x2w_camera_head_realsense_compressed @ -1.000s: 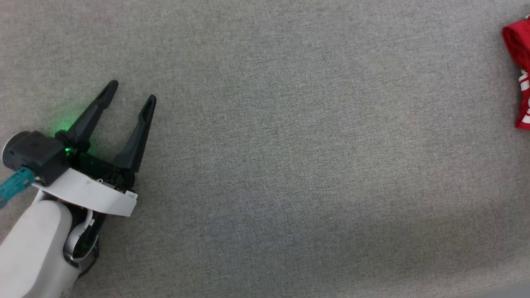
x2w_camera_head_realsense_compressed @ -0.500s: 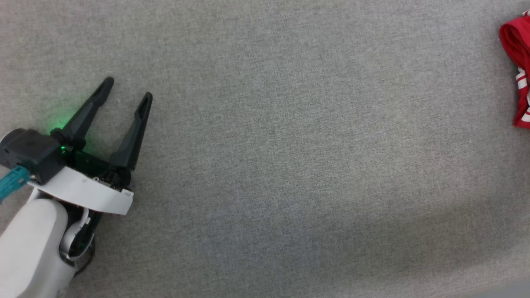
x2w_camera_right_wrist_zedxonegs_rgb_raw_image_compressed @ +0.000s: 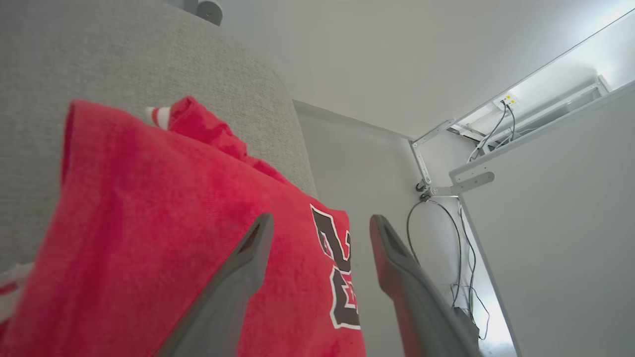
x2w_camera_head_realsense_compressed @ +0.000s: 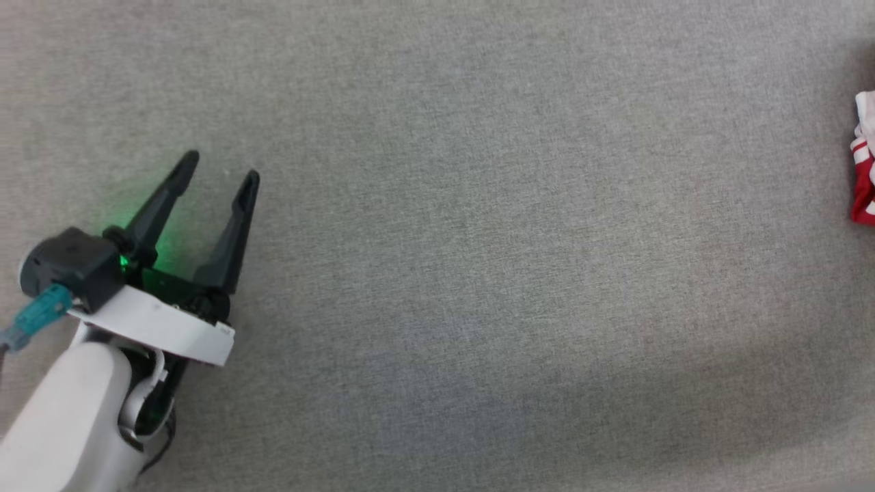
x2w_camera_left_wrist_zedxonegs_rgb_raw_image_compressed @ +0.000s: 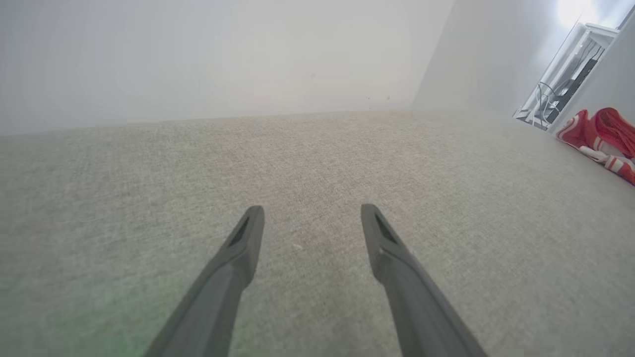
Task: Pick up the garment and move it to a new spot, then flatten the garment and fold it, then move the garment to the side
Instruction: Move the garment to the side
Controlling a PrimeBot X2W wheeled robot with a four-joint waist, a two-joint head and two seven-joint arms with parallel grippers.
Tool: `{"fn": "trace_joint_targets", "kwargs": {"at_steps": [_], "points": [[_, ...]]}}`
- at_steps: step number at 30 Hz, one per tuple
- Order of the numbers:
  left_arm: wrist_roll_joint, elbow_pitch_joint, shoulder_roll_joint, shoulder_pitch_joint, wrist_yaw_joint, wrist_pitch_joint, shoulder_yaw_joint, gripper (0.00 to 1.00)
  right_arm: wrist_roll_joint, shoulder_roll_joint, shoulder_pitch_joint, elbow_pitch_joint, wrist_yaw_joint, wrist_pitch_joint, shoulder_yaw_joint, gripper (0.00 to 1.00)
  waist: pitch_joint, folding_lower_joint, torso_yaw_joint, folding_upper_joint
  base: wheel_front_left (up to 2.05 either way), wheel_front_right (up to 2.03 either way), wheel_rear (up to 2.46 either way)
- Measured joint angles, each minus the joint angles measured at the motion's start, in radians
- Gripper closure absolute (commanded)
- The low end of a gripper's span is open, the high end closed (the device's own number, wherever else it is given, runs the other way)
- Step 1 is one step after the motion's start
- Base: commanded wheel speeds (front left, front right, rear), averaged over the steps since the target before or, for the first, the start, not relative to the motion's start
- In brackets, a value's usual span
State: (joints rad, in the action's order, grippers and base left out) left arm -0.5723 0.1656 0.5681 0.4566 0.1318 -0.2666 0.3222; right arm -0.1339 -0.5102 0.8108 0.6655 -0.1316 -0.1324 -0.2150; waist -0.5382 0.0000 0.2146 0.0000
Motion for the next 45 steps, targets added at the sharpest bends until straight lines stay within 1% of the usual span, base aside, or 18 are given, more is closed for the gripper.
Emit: {"fn": "trace_joint_targets", "kwargs": {"at_steps": [5,9,15,17,22,26,32,39,42,45], "points": [[0.002,0.014,-0.029,-0.032,0.0,0.002,-0.012,0.0,0.011,0.05,-0.019,0.046,0.0,0.049,-0.019,0.0,0.034,0.0,-0.019,0.0,0.0,0.0,0.0],[0.01,0.031,-0.053,-0.061,0.0,0.002,-0.017,0.0,0.02,0.086,-0.051,0.102,0.0,0.09,-0.013,0.0,0.071,0.0,-0.034,0.0,0.0,0.0,0.0],[0.02,0.047,-0.09,-0.104,0.0,0.003,-0.037,0.0,0.043,0.115,-0.089,0.17,0.0,0.181,-0.033,0.0,0.14,0.0,-0.062,0.0,0.0,0.0,0.0],[0.025,0.05,-0.095,-0.12,0.0,0.003,-0.046,0.0,0.05,0.119,-0.098,0.183,0.0,0.205,-0.048,0.0,0.166,0.0,-0.072,0.0,0.0,0.0,0.0],[0.038,0.056,-0.111,-0.169,0.0,0.002,-0.084,0.0,0.075,0.134,-0.126,0.196,0.0,0.268,-0.048,0.0,0.236,0.0,-0.097,0.0,0.0,0.0,0.0],[0.048,0.059,-0.133,-0.225,0.0,0.003,-0.122,0.0,0.133,0.151,-0.153,0.193,0.0,0.306,-0.006,0.0,0.295,0.0,-0.116,0.0,0.0,0.0,0.0],[0.073,0.05,-0.162,-0.304,0.0,0.002,-0.169,0.0,0.217,0.154,-0.225,0.157,0.0,0.345,0.073,0.0,0.384,0.0,-0.15,0.0,0.0,0.0,0.0],[0.087,0.043,-0.166,-0.372,0.0,0.003,-0.215,0.0,0.289,0.167,-0.322,0.083,0.0,0.375,0.15,0.0,0.468,0.0,-0.205,0.0,0.0,0.0,0.0],[0.09,0.039,-0.163,-0.391,0.0,0.002,-0.224,0.0,0.303,0.179,-0.364,0.043,0.0,0.381,0.173,0.0,0.496,0.0,-0.231,0.0,0.0,0.0,0.0],[0.096,0.035,-0.166,-0.418,0.0,0.002,-0.254,0.0,0.313,0.192,-0.408,0.006,0.0,0.387,0.185,0.0,0.522,0.0,-0.257,0.0,0.0,0.0,0.0]]}}
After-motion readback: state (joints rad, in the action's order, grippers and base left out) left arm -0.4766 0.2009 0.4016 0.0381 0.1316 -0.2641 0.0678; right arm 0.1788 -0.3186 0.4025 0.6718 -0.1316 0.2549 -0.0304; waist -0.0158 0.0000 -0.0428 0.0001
